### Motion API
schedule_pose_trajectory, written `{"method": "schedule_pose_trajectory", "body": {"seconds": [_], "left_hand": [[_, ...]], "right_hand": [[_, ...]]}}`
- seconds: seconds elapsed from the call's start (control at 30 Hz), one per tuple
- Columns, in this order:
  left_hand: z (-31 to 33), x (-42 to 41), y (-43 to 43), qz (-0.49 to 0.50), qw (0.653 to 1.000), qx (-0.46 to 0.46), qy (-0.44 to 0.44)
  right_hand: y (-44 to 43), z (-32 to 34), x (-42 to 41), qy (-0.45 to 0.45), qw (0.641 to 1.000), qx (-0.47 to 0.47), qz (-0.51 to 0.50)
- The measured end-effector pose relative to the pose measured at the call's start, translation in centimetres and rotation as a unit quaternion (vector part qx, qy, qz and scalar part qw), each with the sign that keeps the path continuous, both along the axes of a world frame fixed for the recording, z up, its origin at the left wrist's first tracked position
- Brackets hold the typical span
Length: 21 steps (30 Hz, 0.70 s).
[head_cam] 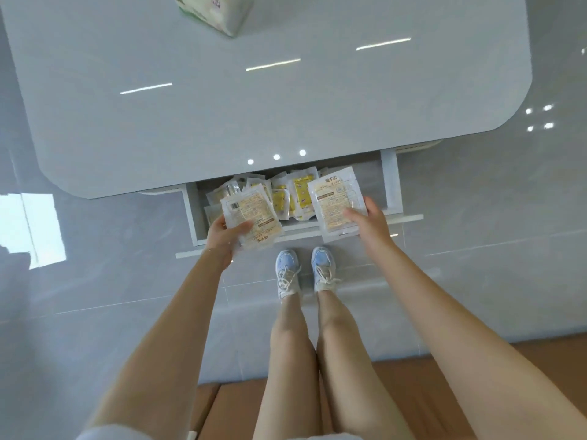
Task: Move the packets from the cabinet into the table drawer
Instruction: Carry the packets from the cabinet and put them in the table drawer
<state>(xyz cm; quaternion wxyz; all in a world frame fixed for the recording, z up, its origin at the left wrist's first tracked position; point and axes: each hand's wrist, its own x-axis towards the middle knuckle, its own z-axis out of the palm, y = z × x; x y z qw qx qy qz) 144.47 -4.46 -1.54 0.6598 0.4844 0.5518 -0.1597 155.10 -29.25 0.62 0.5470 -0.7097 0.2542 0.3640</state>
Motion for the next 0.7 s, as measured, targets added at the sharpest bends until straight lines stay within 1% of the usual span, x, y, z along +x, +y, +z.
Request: {"method": "schedule_pose_trajectory", "body": {"seconds": [0.17, 0.27, 0.33, 0.47, 0.6, 0.67, 0.7], "left_hand": [[-10.3, 1.9, 1.3, -0.067, 0.993, 0.078, 0.051], [-14.9, 3.2, 1.1, -0.102, 0.986, 0.113, 0.063], [-17.0, 4.0, 0.7, -0.113, 0.983, 0.135, 0.055], [-19.4, 5.2, 0.1, -0.149, 0.968, 0.200, 0.027], [-20.5, 5.6, 0.3, -0.190, 0.941, 0.277, 0.046], [-20.1, 5.4, 0.0, -0.210, 0.925, 0.310, 0.056], [-19.5, 5.2, -0.1, -0.220, 0.917, 0.328, 0.052]], "right_hand": [[0.5, -11.2, 2.8, -0.006, 0.997, -0.071, -0.028], [1.1, -16.8, 4.0, 0.001, 0.996, -0.086, -0.026], [1.6, -19.3, 4.5, 0.006, 0.996, -0.087, -0.023], [2.6, -22.5, 4.7, -0.006, 0.994, -0.108, -0.015], [2.8, -23.7, 4.8, -0.012, 0.988, -0.154, 0.011], [2.7, -23.9, 4.7, -0.022, 0.977, -0.200, 0.067], [2.7, -23.3, 4.5, -0.024, 0.965, -0.232, 0.117]]}}
